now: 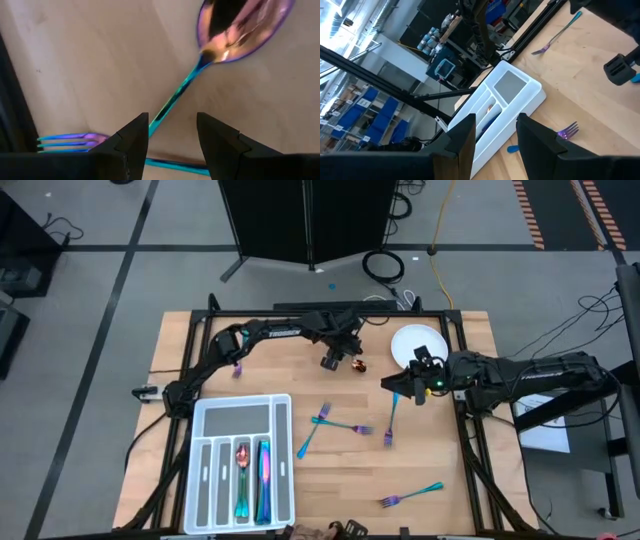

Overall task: Sort silverware
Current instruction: Put the iridescent spoon into the cutlery tray

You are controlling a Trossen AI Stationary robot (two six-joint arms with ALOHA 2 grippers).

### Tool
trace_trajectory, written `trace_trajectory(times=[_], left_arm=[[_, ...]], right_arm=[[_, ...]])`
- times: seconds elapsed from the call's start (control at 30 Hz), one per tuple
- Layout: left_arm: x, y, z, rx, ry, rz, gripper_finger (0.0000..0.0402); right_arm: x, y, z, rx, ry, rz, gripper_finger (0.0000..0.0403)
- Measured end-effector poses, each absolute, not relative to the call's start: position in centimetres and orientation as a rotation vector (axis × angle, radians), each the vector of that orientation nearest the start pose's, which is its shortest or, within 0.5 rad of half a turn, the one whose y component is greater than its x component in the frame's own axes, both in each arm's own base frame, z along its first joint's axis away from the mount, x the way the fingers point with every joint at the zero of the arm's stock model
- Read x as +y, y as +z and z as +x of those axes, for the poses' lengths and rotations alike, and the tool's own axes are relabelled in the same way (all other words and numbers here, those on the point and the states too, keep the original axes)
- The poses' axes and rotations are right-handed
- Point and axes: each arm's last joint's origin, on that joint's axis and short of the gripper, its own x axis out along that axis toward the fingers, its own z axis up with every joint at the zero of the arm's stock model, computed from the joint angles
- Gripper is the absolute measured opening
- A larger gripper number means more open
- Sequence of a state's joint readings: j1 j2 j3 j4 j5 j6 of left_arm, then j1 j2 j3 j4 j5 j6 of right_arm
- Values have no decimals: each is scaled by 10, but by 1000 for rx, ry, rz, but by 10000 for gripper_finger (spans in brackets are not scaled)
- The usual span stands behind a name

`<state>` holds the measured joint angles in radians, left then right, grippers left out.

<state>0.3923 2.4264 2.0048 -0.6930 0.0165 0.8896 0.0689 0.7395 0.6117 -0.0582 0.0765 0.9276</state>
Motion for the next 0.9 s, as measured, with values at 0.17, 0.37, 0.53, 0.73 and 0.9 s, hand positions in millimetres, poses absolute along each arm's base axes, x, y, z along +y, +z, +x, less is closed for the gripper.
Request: trace_trajectory(times=[0.17,0.37,0.53,0.73,0.9], left_arm=[[194,144,472,1158,-171,577,169],[194,143,472,1148,-187,571,169],[194,143,472,1147,-191,569,169],[194,143,471,1147,-193,567,169],[194,150,472,1139,-171,576,169]], right_arm=[[10,292,170,168,-94,921,128],[10,292,170,167,-96,943,128],[10,292,170,166,-98,965,128],[9,292,170,165,-98,963,128],[5,292,171,155,-118,946,128]])
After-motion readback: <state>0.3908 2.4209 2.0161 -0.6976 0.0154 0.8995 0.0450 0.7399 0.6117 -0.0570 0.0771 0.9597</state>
